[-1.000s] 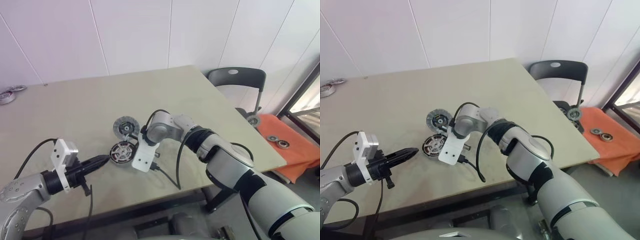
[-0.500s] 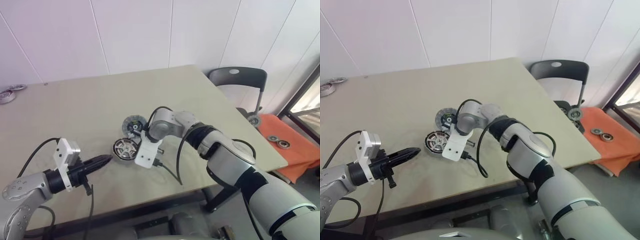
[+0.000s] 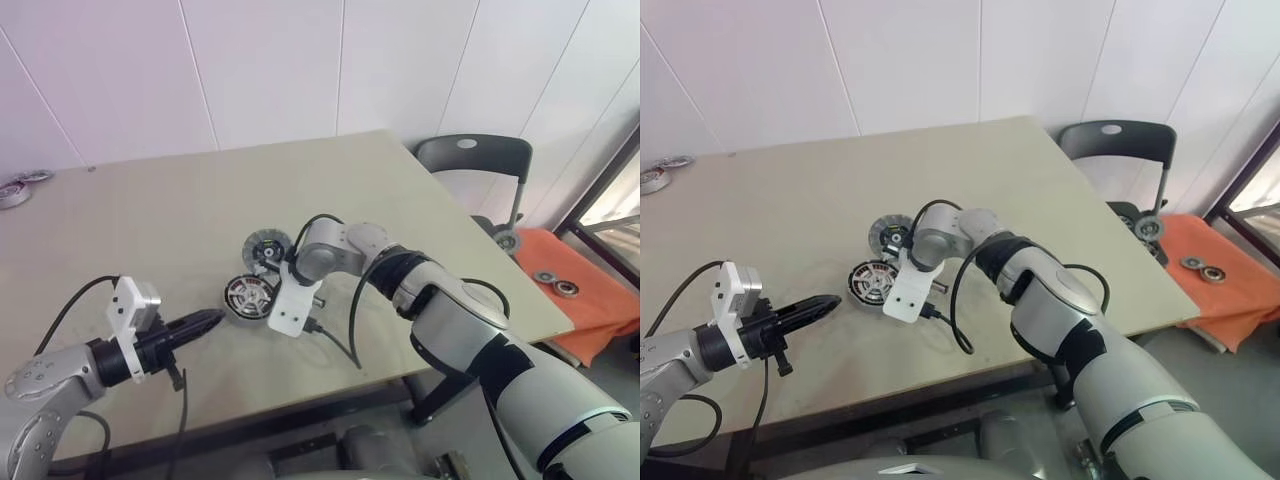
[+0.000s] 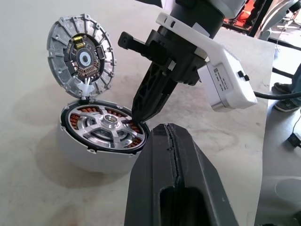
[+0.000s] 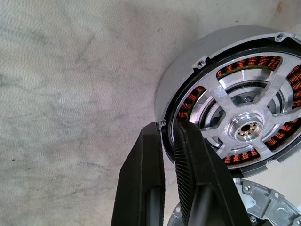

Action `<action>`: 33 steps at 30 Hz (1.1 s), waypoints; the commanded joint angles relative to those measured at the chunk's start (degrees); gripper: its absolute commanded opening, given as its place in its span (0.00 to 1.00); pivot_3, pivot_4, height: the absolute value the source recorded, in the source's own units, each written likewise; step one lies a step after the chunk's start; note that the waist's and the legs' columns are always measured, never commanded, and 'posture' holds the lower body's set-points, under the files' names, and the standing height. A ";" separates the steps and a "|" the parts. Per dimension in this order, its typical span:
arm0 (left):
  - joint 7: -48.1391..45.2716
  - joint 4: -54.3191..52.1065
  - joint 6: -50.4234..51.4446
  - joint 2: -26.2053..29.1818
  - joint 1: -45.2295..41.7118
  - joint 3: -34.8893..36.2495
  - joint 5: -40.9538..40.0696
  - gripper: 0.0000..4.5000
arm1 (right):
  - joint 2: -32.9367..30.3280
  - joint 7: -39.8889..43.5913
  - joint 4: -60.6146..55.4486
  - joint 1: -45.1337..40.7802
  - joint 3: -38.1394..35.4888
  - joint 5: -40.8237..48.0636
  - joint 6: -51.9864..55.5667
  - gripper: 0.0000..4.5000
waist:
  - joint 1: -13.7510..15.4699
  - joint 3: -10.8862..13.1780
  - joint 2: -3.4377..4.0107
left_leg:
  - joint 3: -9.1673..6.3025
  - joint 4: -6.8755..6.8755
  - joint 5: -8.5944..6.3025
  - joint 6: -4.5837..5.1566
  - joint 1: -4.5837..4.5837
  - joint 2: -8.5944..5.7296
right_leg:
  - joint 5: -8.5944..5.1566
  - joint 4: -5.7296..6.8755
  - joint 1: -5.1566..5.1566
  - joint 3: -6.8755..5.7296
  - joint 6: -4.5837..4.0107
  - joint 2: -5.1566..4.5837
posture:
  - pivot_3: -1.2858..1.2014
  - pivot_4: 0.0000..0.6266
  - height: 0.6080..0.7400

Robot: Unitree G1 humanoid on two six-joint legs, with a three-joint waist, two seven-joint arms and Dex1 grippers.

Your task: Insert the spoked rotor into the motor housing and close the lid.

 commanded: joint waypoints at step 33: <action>-4.65 9.09 -1.42 -0.10 -13.11 -8.12 3.20 0.00 | -10.35 12.47 -5.91 -1.47 -0.77 1.31 4.05 0.01 | 4.66 0.04 0.05 | -0.20 0.04 0.01 -0.01 -0.90 -0.16 | 0.09 -0.44 -0.45 -0.18 -0.06 -0.14 | 0.52 0.00 1.00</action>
